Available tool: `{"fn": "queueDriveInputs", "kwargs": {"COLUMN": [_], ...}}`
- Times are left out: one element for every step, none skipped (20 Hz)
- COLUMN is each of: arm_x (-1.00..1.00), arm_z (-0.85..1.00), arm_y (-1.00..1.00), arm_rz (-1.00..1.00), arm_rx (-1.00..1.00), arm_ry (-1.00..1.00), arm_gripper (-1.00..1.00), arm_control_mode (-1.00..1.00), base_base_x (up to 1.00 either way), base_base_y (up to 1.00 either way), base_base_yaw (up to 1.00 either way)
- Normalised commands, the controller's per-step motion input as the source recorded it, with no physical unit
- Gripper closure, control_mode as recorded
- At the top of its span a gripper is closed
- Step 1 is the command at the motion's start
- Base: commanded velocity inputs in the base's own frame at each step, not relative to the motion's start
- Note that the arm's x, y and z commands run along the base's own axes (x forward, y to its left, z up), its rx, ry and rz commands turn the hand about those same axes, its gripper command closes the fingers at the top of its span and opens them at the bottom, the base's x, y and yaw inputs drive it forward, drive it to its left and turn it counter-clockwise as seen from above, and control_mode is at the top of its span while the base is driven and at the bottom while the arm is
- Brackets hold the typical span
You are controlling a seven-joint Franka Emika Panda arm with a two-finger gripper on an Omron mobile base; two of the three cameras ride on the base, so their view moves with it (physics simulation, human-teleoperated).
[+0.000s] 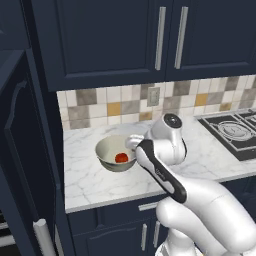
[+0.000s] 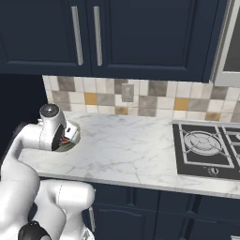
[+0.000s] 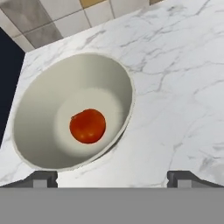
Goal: Pick the tomato from the cabinet and place it in the bowl. Then pick the bowl and place it in the sink. Then turn on the sink facuet.
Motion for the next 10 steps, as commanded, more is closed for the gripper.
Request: {"fn": "queueDriveInputs", "kwargs": {"arm_x": [0.07,0.08,0.12,0.11,0.11,0.17,0.23,0.31,0.34,0.39], "arm_z": [-0.34,-0.33,-0.35,-0.38,-0.39,-0.41,-0.41,-0.38,-0.35,-0.3], "arm_y": [-0.04,-0.03,0.0,0.0,0.0,0.0,0.0,0.0,0.0,0.0], "arm_rz": [-0.02,0.0,0.0,0.0,0.0,0.0,0.0,0.0,0.0,0.0], "arm_rx": [0.09,0.09,0.06,0.05,0.04,0.02,0.0,0.0,0.0,0.0], "arm_ry": [0.07,0.05,0.02,0.01,0.02,0.02,0.03,0.03,0.03,0.03], "arm_gripper": [-1.0,-1.0,-1.0,-1.0,-1.0,-1.0,-1.0,-1.0,-1.0,-1.0], "arm_control_mode": [-1.0,-1.0,-1.0,-1.0,-1.0,-1.0,-1.0,-1.0,-1.0,-1.0], "base_base_x": [0.0,0.0,0.0,0.0,0.0,0.0,0.0,0.0,0.0,0.0], "base_base_y": [0.0,0.0,0.0,0.0,0.0,0.0,0.0,0.0,0.0,0.0], "base_base_yaw": [0.0,0.0,0.0,0.0,0.0,0.0,0.0,0.0,0.0,0.0]}}
